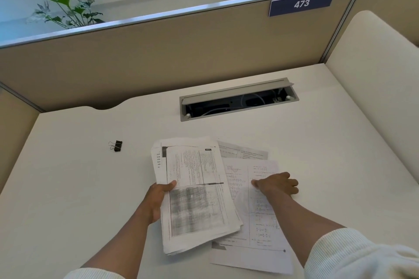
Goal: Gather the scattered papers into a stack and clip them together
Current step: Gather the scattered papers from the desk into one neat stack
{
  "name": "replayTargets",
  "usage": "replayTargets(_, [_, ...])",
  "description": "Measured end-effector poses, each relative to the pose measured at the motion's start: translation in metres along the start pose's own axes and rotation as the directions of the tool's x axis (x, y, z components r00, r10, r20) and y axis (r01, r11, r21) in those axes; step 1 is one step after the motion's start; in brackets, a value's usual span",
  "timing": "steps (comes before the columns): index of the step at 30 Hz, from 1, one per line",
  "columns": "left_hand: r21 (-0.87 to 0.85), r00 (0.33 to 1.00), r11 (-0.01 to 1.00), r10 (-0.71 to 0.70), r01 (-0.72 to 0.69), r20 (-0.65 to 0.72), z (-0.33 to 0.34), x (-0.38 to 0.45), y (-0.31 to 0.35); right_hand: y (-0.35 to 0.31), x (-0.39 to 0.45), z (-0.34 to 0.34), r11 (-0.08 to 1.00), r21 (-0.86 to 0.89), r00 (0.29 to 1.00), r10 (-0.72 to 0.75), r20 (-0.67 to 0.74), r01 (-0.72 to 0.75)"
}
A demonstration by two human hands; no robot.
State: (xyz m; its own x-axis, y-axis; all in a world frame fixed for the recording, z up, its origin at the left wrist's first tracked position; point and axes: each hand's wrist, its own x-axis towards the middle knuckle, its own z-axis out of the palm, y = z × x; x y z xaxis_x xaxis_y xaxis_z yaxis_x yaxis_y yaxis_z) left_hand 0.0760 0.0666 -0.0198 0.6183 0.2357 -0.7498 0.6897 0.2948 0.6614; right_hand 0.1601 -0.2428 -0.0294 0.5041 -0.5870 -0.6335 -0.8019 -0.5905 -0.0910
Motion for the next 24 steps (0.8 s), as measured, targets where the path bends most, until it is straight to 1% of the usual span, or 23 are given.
replayTargets(3, [-0.16,0.997,0.984,-0.066,0.073,0.049,-0.006,-0.005,0.008,0.0,0.003,0.002,0.996,0.094,1.0,-0.004,0.02,0.002])
replayTargets(6, [-0.258,0.995,0.963,-0.058,0.077,0.081,-0.014,-0.006,0.013,0.0,0.004,0.005,0.983,0.171,0.996,-0.075,0.046,0.066])
replayTargets(8, [-0.3,0.994,0.951,-0.037,0.067,0.107,-0.018,-0.007,0.014,-0.003,0.004,0.007,0.955,0.277,0.988,-0.137,0.077,0.111])
replayTargets(11, [-0.36,0.991,0.931,-0.018,0.064,0.13,-0.022,-0.008,0.015,-0.011,-0.001,0.006,0.898,0.429,0.985,-0.144,0.092,0.091])
replayTargets(14, [-0.414,0.99,0.908,0.001,0.058,0.14,-0.025,-0.005,0.014,-0.022,-0.005,0.009,0.869,0.491,0.988,-0.12,0.1,0.056])
replayTargets(15, [-0.425,0.99,0.904,0.008,0.052,0.137,-0.025,-0.004,0.014,-0.025,-0.007,0.009,0.884,0.465,0.991,-0.103,0.085,0.052])
replayTargets(18, [-0.435,0.992,0.9,0.017,0.04,0.128,-0.027,-0.003,0.014,-0.035,-0.018,0.01,0.965,0.26,0.999,0.007,0.031,-0.015])
replayTargets(20, [-0.436,0.992,0.899,0.018,0.04,0.128,-0.027,-0.002,0.013,-0.041,-0.028,0.011,0.983,0.172,0.998,0.064,0.009,-0.064])
replayTargets(24, [-0.424,0.993,0.905,0.005,0.045,0.117,-0.028,0.0,0.012,-0.046,-0.041,0.018,0.996,0.063,0.998,0.066,-0.013,-0.066])
